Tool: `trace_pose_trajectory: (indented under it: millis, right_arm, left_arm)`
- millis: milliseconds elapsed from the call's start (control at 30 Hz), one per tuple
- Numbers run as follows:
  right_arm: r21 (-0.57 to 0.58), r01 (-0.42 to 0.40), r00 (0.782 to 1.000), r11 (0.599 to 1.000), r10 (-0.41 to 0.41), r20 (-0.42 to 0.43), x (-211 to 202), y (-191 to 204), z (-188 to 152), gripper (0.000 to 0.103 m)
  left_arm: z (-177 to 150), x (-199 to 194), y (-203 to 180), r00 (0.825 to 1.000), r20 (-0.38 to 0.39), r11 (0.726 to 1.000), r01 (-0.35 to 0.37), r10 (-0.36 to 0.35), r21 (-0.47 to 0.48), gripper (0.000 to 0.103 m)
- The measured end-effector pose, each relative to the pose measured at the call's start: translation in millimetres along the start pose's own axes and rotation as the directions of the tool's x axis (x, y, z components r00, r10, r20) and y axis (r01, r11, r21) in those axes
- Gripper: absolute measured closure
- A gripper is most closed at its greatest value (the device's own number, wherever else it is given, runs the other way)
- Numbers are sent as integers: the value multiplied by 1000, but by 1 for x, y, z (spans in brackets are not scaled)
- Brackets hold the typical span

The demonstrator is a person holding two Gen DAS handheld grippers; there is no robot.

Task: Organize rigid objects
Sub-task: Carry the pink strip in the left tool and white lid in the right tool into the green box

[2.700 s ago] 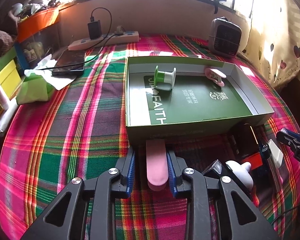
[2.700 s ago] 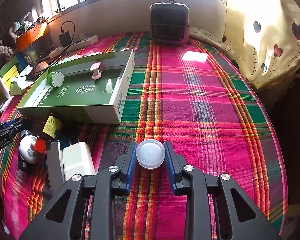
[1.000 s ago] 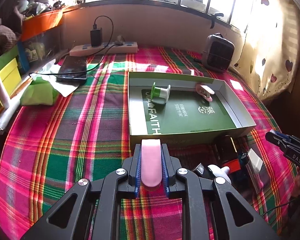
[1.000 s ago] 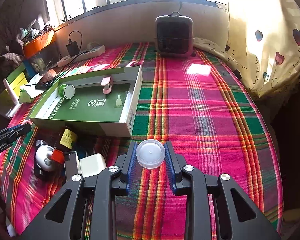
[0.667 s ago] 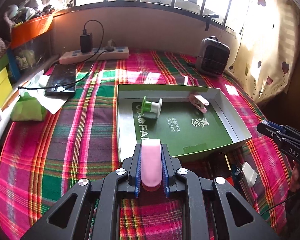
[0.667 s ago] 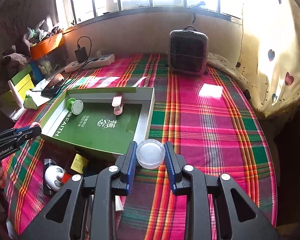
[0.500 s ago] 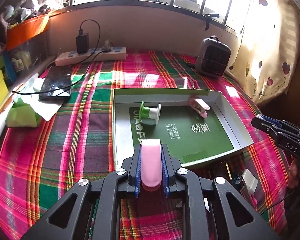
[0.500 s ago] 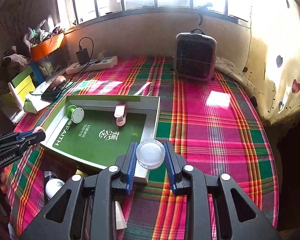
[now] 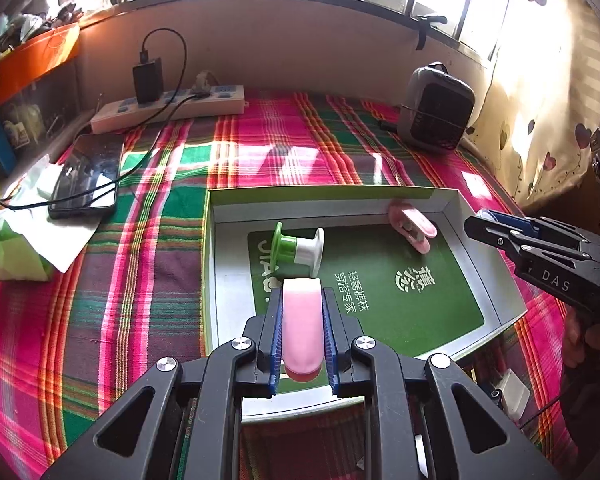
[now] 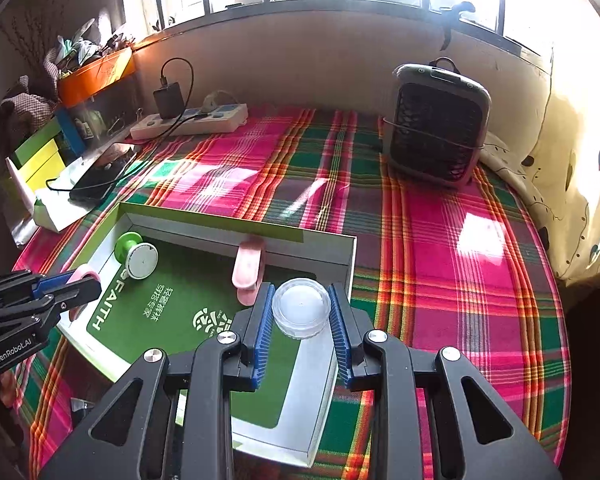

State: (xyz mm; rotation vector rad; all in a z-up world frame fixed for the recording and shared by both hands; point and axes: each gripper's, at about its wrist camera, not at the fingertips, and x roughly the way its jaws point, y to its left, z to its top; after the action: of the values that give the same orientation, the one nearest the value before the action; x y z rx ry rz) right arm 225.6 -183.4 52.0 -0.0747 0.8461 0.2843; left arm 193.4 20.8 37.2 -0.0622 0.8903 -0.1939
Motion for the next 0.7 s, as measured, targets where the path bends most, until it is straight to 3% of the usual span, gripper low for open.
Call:
trace_pose_trajectory:
  millis: [167, 700]
  right_arm:
    - [0, -10, 999, 1000, 10, -44, 22, 1, 7, 74]
    - [-35, 10, 997, 999, -12, -72, 49, 5, 17, 74]
  left_arm:
    - [3, 10, -1, 1000, -8, 1000, -3, 3, 9, 86]
    - [4, 30, -1, 999, -28, 999, -39, 40, 32, 86]
